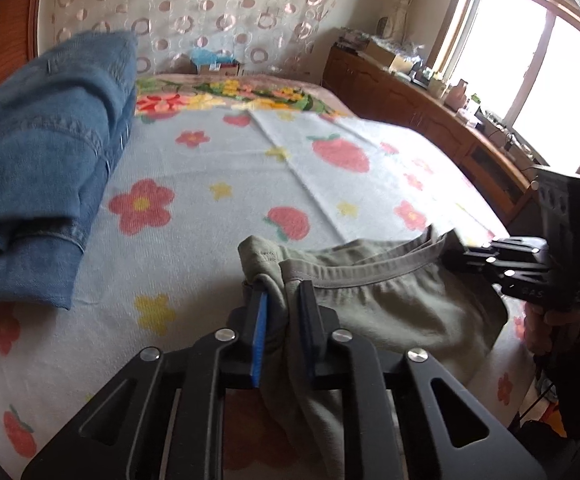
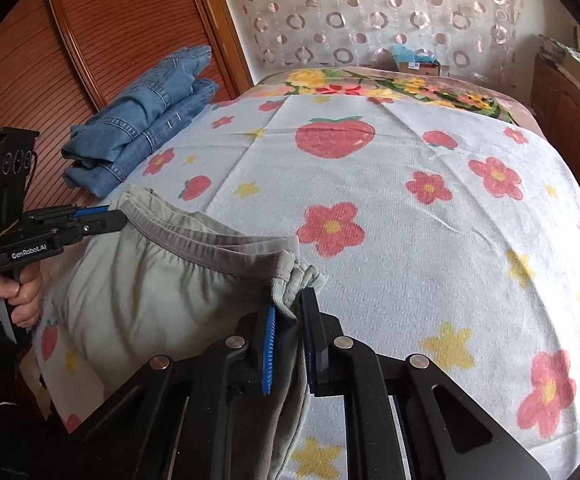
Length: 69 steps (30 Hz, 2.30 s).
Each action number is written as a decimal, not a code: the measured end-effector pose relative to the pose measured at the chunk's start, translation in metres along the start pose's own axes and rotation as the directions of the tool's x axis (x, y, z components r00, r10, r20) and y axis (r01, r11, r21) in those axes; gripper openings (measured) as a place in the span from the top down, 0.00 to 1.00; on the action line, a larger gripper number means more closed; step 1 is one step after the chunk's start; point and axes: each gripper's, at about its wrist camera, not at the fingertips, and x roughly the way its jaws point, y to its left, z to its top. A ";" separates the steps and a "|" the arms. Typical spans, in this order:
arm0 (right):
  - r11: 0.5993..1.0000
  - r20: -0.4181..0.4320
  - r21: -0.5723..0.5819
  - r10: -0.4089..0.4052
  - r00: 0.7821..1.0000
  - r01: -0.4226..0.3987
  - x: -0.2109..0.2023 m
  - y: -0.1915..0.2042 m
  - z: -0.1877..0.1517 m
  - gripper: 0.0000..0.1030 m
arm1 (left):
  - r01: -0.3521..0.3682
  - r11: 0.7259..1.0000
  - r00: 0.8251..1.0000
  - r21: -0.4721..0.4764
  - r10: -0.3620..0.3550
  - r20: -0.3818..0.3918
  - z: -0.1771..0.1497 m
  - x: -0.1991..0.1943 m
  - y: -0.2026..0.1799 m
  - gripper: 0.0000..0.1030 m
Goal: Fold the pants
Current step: 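Grasp the waistband with both tools and lift the folded pants, then carry the lifted grey-green pants with both tools over the blue jeans stack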
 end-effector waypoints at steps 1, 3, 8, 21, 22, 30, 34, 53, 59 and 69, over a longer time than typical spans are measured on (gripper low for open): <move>1.000 0.005 0.003 0.002 1.000 -0.002 -0.001 0.000 -0.001 0.90 | 0.001 1.000 1.000 0.006 -0.001 0.010 0.002 -0.003 -0.001 0.86; 1.000 0.019 0.005 0.001 1.000 -0.001 -0.003 0.001 -0.001 0.90 | 0.001 1.000 1.000 0.020 -0.001 0.026 0.005 -0.009 -0.006 0.87; 1.000 0.083 -0.001 -0.007 0.996 0.007 -0.018 0.009 -0.002 0.91 | -0.012 0.999 0.998 0.045 0.009 0.060 0.011 -0.020 -0.016 0.91; 0.997 0.208 -0.044 -0.055 0.976 0.065 -0.057 0.019 0.010 0.91 | -0.027 0.995 0.988 0.098 0.012 0.155 0.044 -0.042 -0.039 0.92; 0.996 0.218 -0.051 -0.058 0.974 0.070 -0.060 0.020 0.013 0.91 | -0.034 0.994 0.985 0.109 0.015 0.171 0.048 -0.047 -0.042 0.92; 0.988 0.298 -0.097 -0.087 0.951 0.121 -0.082 0.032 0.035 0.91 | -0.066 0.987 0.970 0.149 0.028 0.243 0.080 -0.066 -0.054 0.92; 0.983 0.332 -0.116 -0.095 0.939 0.141 -0.094 0.040 0.036 0.91 | -0.078 0.984 0.962 0.159 0.033 0.273 0.091 -0.075 -0.056 0.92; 0.959 0.413 -0.234 -0.051 0.909 0.160 -0.110 0.072 0.052 0.91 | -0.146 0.982 0.922 0.124 0.089 0.377 0.104 -0.130 -0.042 0.92; 0.946 0.404 -0.302 0.012 0.915 0.121 -0.094 0.080 0.068 0.91 | -0.196 0.978 0.904 0.071 0.152 0.400 0.095 -0.150 -0.018 0.92; 0.921 0.370 -0.383 0.079 0.926 0.075 -0.059 0.070 0.107 0.91 | -0.267 0.964 0.876 -0.015 0.249 0.413 0.083 -0.163 0.022 0.92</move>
